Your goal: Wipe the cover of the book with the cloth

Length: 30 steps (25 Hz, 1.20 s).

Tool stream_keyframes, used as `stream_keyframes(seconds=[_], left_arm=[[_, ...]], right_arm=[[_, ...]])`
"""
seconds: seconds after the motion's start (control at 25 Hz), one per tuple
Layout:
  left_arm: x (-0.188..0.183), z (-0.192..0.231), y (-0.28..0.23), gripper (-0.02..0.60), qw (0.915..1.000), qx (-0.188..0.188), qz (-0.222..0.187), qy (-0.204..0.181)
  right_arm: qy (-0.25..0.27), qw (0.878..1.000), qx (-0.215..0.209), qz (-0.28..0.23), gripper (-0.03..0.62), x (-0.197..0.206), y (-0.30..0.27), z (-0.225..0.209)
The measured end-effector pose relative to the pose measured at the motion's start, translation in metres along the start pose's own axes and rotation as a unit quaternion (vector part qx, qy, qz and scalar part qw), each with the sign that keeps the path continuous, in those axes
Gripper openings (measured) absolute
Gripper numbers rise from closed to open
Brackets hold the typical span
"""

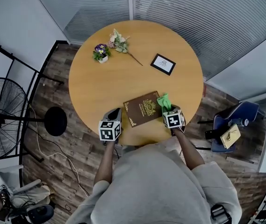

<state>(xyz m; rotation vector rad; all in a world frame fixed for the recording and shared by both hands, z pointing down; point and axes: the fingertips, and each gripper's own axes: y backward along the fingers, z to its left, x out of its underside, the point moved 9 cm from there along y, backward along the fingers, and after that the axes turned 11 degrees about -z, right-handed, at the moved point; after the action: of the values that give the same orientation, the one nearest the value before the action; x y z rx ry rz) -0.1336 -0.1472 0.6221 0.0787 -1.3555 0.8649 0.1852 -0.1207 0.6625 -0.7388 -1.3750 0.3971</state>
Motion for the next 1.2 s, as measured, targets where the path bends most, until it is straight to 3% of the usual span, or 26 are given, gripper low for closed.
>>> stream_keyframes(seconds=[0.2,0.4,0.84,1.2], left_arm=[[-0.002,0.0,0.001,0.009,1.0,-0.002,-0.004,0.0],[-0.003,0.003,0.004,0.009,1.0,-0.006,-0.005,-0.001],[-0.006,0.007,0.01,0.009,0.9999,-0.009,-0.01,-0.006],[-0.015,0.016,0.021,0.009,0.9993,-0.025,-0.027,-0.006]], right_arm=[[-0.013,1.0,0.023,-0.015,0.098,0.001,0.007,-0.015],[-0.026,0.999,0.02,-0.034,0.098,-0.003,0.013,-0.013],[-0.033,0.993,-0.009,-0.11,0.098,-0.037,0.028,0.011],[-0.011,0.985,-0.056,-0.161,0.098,-0.073,0.033,0.042]])
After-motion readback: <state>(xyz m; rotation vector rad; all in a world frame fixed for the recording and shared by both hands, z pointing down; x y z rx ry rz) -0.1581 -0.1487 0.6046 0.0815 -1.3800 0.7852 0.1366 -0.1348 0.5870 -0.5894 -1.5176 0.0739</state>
